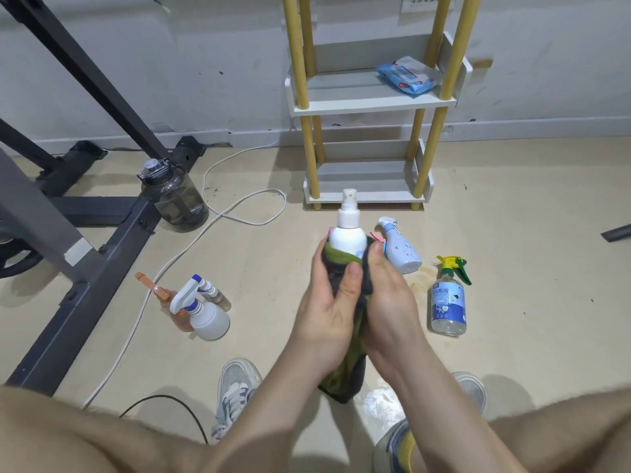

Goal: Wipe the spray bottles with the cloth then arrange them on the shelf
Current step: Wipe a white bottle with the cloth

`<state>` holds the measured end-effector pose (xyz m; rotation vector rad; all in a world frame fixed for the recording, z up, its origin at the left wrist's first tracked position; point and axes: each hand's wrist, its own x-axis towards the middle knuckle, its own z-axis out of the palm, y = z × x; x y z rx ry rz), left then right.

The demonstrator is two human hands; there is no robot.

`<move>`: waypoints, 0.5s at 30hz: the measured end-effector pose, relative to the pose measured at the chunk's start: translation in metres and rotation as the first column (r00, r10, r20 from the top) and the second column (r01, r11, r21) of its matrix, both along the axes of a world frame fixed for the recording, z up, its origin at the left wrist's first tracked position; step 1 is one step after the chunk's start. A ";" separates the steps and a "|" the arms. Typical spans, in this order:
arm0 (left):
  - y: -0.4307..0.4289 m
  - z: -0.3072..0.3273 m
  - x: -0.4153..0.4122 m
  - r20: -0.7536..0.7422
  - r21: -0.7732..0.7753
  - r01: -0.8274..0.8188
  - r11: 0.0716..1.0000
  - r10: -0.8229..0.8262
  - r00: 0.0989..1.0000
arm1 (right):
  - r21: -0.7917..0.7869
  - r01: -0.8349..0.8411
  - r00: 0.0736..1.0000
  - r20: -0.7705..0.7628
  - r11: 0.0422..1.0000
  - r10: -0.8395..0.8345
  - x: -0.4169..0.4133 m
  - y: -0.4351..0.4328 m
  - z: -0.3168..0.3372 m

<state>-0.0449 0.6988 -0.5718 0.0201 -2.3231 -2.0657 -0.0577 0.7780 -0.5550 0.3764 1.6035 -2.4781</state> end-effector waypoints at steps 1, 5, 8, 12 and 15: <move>-0.003 0.003 -0.004 -0.021 -0.009 -0.062 0.998 0.062 0.998 | 0.021 -0.041 0.999 -0.033 0.999 0.042 0.003 -0.003 -0.002; -0.015 0.008 -0.015 -0.078 -0.120 -0.188 0.975 0.179 0.981 | 0.152 -0.162 0.982 -0.074 0.975 0.175 0.006 -0.006 -0.005; -0.009 0.003 -0.004 -0.235 -0.394 -0.289 0.872 0.209 0.949 | 0.053 -0.065 0.997 -0.038 0.997 0.067 0.003 -0.006 -0.009; -0.006 0.005 0.000 -0.342 -0.435 -0.359 0.826 0.218 0.914 | -0.071 -0.067 0.997 0.038 0.995 0.069 0.001 0.006 -0.015; -0.007 0.016 -0.011 -0.012 0.075 -0.253 0.965 0.254 0.967 | 0.017 -0.303 0.952 -0.037 0.953 0.304 0.000 0.007 -0.018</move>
